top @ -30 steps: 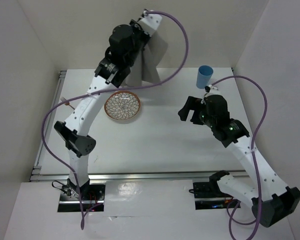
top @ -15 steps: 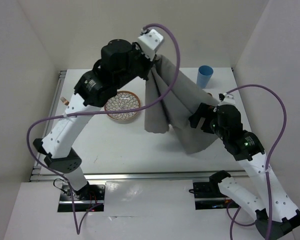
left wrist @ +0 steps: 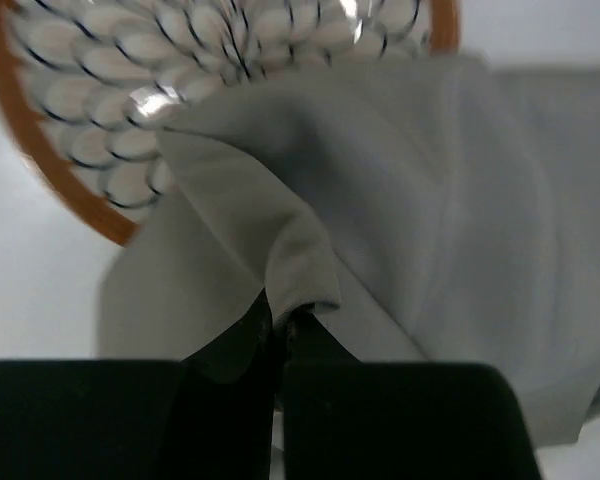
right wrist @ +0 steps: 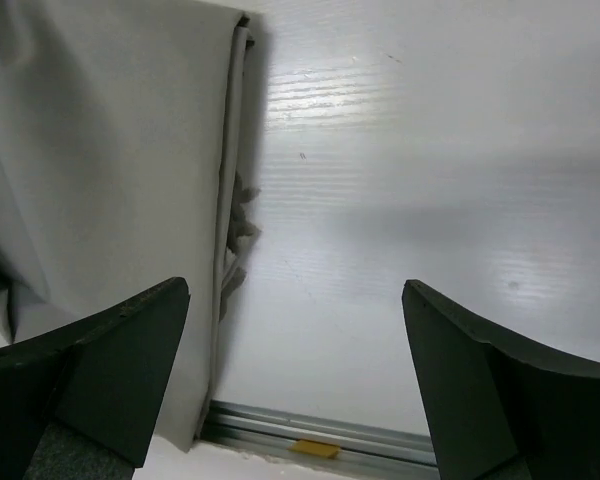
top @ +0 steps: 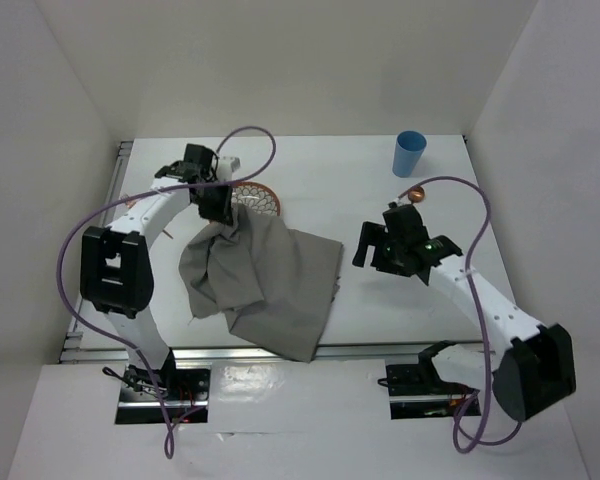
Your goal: Set the dinner table for one person
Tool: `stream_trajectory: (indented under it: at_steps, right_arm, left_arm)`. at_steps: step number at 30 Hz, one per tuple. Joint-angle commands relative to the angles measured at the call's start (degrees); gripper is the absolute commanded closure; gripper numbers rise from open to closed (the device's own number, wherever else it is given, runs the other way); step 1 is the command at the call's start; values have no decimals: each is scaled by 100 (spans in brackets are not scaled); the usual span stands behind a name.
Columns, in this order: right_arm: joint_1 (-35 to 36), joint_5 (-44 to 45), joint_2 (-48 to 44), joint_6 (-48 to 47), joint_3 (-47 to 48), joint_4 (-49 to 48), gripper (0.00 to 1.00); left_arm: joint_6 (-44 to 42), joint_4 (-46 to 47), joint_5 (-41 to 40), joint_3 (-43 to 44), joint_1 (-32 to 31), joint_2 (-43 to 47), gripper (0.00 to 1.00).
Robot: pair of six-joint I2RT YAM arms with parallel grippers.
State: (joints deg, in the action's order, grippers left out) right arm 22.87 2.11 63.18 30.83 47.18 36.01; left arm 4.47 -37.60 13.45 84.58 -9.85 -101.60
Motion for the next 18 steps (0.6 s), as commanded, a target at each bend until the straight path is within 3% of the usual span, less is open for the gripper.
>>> stream_trajectory:
  at_steps: [1,9,16,18]
  right_arm:
    - [7,-333,667,-24,-16,-963,5]
    - [7,-746,2836,-15,432,-2405,6]
    - [7,-1028,3798,-16,705,-2905,9]
    - [7,-1028,3877,-16,705,-3029,19]
  left_arm:
    - [-210,191,747,-379,-27,89,100]
    - [-315,447,615,-917,140,448,100]
    - [-368,447,421,-1021,194,668,100]
    - [-368,447,360,-1022,194,738,100]
